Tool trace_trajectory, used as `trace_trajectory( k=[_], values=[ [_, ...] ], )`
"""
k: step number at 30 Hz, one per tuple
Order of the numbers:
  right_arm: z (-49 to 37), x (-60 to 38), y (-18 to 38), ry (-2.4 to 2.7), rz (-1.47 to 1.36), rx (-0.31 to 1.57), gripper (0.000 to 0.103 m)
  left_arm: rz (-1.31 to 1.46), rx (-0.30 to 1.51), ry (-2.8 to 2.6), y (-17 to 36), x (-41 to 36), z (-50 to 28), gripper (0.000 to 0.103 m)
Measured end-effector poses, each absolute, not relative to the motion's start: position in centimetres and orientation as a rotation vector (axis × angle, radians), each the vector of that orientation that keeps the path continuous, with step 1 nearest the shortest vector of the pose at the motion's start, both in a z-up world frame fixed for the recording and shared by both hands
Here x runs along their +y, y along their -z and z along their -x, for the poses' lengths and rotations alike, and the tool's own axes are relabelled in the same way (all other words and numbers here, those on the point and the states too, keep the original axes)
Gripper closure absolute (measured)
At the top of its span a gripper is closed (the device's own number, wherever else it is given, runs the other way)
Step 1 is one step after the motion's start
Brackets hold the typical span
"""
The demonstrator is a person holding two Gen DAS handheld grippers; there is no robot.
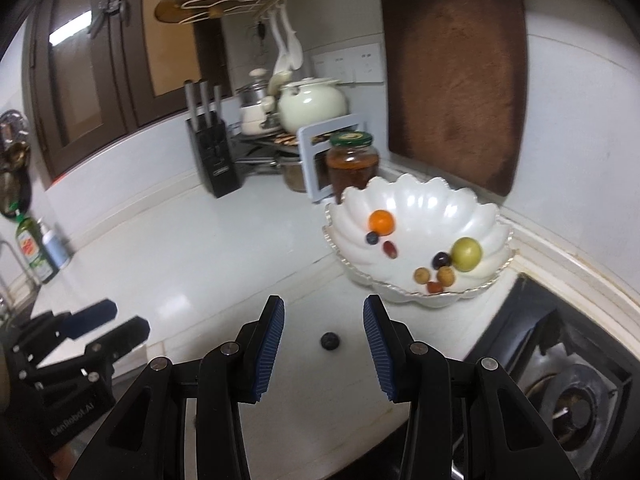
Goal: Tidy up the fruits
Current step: 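Withdraw both tools and turn toward the last fruits on the counter, then grasp the dark purple fruit with the left tool while the right tool grasps the blueberry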
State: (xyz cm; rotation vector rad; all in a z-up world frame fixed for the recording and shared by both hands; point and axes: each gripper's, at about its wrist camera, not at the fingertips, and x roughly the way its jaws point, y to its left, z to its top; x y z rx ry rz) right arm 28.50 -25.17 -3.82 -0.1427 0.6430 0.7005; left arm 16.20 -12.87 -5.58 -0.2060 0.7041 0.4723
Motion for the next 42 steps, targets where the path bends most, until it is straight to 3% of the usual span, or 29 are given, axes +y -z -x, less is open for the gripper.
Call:
trace_trajectory(
  k=[13,32,42],
  values=[
    [-29.2,-23.8,8.2,-0.742,0.235,0.721,0.06,0.251,0.737,-0.627,10.0,-15.1,-13.4,0.058],
    [-32.9,-20.9,13.9,-0.748,0.317,0.863,0.06,0.361,0.901,-0.623,16.3,-16.6,-15.8,0.059],
    [-35.0,-19.1,15.8,-0.744,0.349,0.904,0.061,0.374,0.9,-0.642,17.0,-16.5,-16.9,0.066]
  ],
)
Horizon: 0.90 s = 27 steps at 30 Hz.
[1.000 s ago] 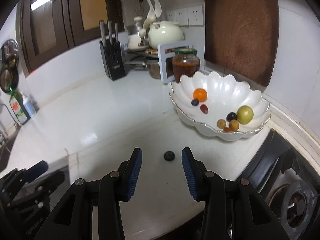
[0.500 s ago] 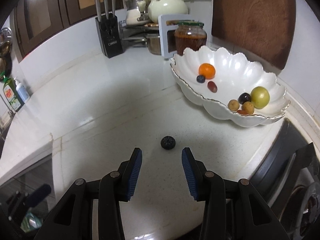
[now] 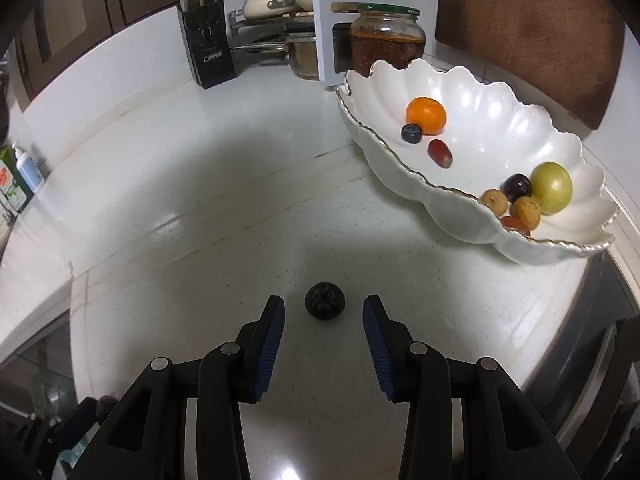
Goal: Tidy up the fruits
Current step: 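Grasp the dark purple fruit with the left tool while the right tool grasps the blueberry, then carry the dark purple fruit and blueberry over the white bowl with both tools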
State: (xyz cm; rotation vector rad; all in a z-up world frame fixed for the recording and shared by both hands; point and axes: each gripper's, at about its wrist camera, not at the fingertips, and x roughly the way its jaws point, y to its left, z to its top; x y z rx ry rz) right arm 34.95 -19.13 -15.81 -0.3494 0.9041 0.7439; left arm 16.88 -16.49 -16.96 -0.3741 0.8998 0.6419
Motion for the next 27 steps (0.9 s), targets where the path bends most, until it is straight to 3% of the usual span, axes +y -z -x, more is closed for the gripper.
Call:
trace_trajectory(
  k=[5,10,27],
  values=[
    [-35.5,-18.5,16.5,-0.74,0.372,0.908,0.062,0.397,0.904,-0.653,17.3,-16.0,-16.9,0.072],
    [-35.7,-18.4,16.8,-0.742,0.378,0.905,0.079,0.395,0.898,-0.651,17.3,-16.1,-16.9,0.075],
    [-32.8,-21.3,12.6,-0.743,0.272,0.849,0.079,0.322,0.78,-0.607,12.9,-15.7,-16.7,0.075]
  ],
)
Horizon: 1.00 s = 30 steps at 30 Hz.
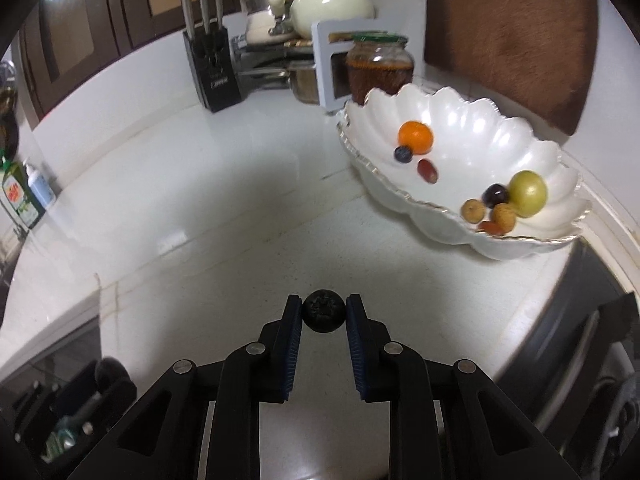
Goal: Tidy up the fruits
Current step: 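Carry the dark purple fruit and blueberry over the white bowl with both tools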
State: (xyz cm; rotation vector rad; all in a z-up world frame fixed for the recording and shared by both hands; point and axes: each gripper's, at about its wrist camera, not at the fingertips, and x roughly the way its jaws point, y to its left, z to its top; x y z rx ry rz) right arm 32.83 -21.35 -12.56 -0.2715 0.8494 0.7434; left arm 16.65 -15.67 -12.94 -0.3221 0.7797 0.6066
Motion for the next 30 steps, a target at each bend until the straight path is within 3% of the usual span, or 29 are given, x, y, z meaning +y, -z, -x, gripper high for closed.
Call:
trace_trajectory(
  k=[30],
  values=[
    [-30.4,-22.6,3.5,-0.398,0.059,0.661,0.079,0.152,0.593,-0.14,3.4,-9.7,-23.7,0.075]
  ],
)
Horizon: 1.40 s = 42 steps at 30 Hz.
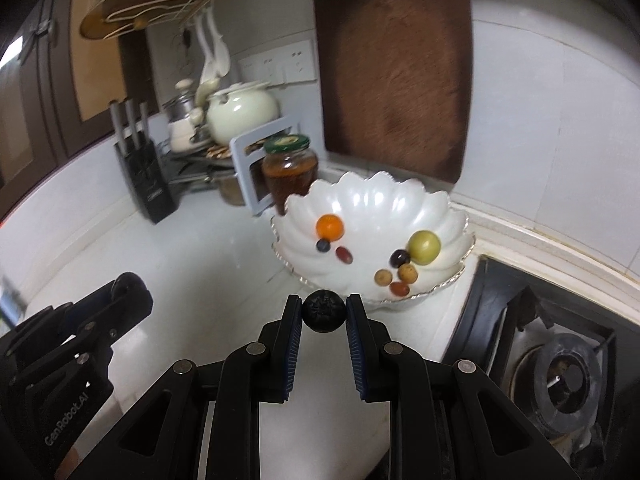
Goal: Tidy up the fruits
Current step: 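Carry the dark purple fruit and blueberry over the white bowl with both tools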
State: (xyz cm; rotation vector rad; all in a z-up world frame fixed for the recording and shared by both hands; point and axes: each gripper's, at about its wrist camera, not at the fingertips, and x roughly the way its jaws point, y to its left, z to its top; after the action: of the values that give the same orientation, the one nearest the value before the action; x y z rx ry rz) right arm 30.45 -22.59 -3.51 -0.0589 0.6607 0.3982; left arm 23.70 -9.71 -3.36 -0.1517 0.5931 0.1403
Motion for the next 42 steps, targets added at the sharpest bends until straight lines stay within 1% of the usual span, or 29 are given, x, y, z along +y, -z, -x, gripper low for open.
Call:
trace_trajectory(
  k=[6,19,34,42],
  values=[
    [-30.8,-21.5,2.4,-0.316,0.022,0.624,0.079,0.142,0.613,0.009,2.8,-8.3,-26.3,0.075],
    [-33.2,-20.5,0.7,-0.144,-0.045,0.568,0.079,0.075,0.582,0.196,0.8,-6.2,-32.6,0.075],
    [-38.1,-20.7,-1.8,-0.077,-0.057,0.553,0.079,0.0,0.554,0.266,-2.4,-7.1,-38.4,0.075],
    [-41.8,-21.5,-2.3,-0.063,-0.065,0.587,0.079,-0.018,0.62,0.276,-2.9,-8.2,-42.6,0.075]
  ],
)
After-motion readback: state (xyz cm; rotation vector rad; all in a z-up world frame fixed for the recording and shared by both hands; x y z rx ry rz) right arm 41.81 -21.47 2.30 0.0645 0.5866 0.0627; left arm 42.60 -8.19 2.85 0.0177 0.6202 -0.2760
